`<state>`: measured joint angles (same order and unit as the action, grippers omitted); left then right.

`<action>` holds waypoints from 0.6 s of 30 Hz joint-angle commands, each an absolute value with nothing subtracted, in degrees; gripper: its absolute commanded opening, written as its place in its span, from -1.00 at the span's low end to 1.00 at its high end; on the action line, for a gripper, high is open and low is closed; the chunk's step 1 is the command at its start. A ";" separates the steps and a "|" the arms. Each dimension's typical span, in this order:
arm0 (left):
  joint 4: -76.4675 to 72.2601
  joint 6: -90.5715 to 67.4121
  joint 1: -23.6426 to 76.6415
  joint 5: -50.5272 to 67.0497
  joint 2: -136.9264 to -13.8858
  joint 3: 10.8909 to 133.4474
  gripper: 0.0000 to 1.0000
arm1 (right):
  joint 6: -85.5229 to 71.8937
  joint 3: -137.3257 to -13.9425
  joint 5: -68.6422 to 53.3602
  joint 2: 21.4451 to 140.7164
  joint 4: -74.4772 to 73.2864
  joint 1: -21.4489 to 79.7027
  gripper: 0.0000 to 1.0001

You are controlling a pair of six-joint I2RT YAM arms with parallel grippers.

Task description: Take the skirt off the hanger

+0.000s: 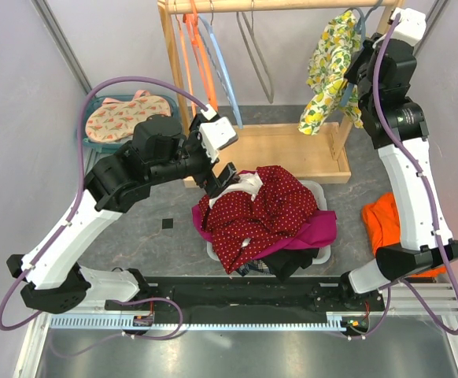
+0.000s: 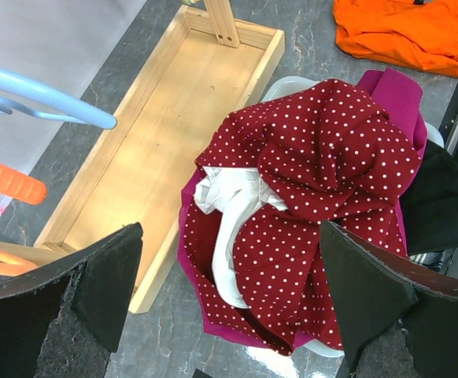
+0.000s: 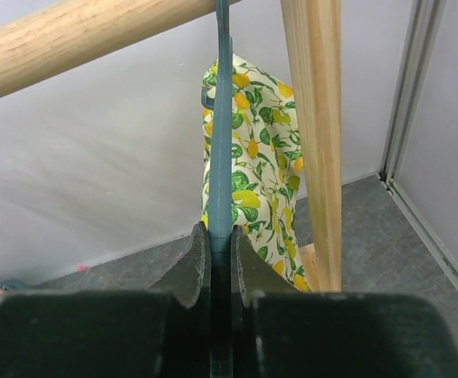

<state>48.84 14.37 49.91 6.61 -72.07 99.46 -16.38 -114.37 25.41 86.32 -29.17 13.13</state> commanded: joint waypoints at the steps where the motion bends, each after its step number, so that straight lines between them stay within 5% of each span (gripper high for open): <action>1: 45.97 12.22 49.31 7.91 -70.49 99.32 0.99 | -16.79 -119.79 18.55 85.26 -16.79 13.18 -1.00; 18: 44.30 9.23 49.04 11.25 -72.33 100.19 0.99 | -13.36 -91.68 3.87 54.96 -18.71 13.27 -1.00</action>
<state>47.09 12.25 49.21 9.17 -71.77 98.96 -13.63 -94.26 8.95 62.41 -22.13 13.17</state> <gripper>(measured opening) 0.993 0.080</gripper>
